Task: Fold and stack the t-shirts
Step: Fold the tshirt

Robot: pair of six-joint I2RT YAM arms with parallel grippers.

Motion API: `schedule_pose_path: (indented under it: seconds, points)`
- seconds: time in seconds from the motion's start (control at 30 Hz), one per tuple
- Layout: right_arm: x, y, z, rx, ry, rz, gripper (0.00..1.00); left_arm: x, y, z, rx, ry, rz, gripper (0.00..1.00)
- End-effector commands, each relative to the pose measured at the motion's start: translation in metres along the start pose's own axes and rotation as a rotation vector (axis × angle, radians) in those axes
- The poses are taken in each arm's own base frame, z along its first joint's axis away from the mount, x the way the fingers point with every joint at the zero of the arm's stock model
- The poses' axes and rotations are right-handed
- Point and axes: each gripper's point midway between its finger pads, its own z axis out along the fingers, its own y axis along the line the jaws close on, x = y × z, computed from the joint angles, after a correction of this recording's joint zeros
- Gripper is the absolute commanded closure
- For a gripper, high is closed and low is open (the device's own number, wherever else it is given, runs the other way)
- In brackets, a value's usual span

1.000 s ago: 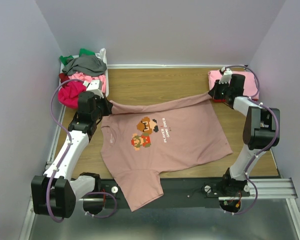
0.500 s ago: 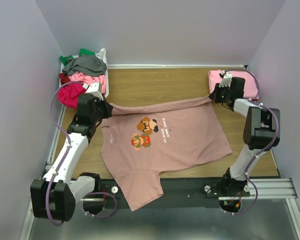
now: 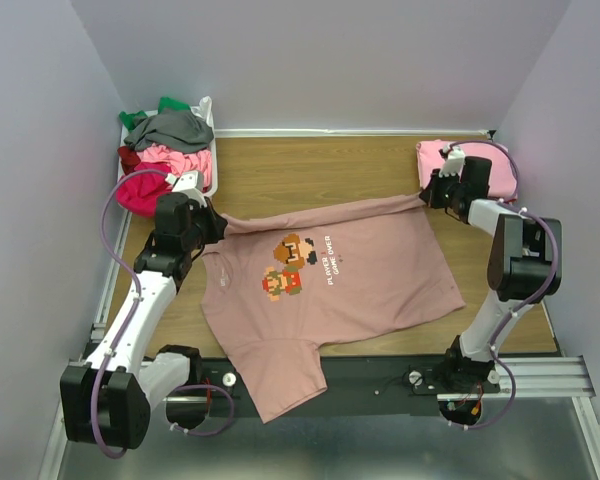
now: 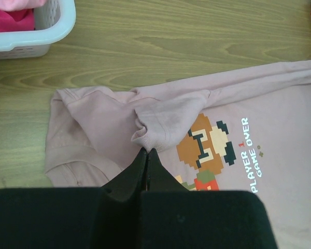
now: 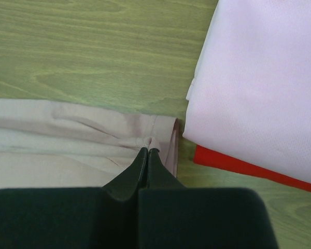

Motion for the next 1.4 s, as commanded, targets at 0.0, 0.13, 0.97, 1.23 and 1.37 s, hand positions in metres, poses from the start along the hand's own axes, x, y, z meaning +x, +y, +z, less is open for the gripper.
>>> schedule_pose_path:
  seconds: [0.0,0.13,0.97,1.23,1.37]
  points:
    - [-0.009,-0.004,-0.014,0.018,-0.027,-0.040,0.99,0.008,-0.002,-0.006,0.017,0.021,-0.018,1.00]
    - [-0.008,-0.009,-0.023,0.046,-0.019,-0.060,0.53,0.015,-0.005,-0.007,0.036,0.044,-0.021,1.00]
    - [-0.019,0.051,-0.093,-0.168,-0.029,0.058,0.41,0.050,-0.007,-0.013,0.055,0.182,-0.063,1.00]
    - [-0.015,0.055,-0.094,-0.189,-0.022,0.059,0.41,0.064,-0.012,-0.018,0.061,0.233,-0.096,1.00]
    - [-0.015,0.055,-0.094,-0.191,-0.022,0.057,0.41,0.076,-0.019,-0.021,0.080,0.279,-0.104,1.00]
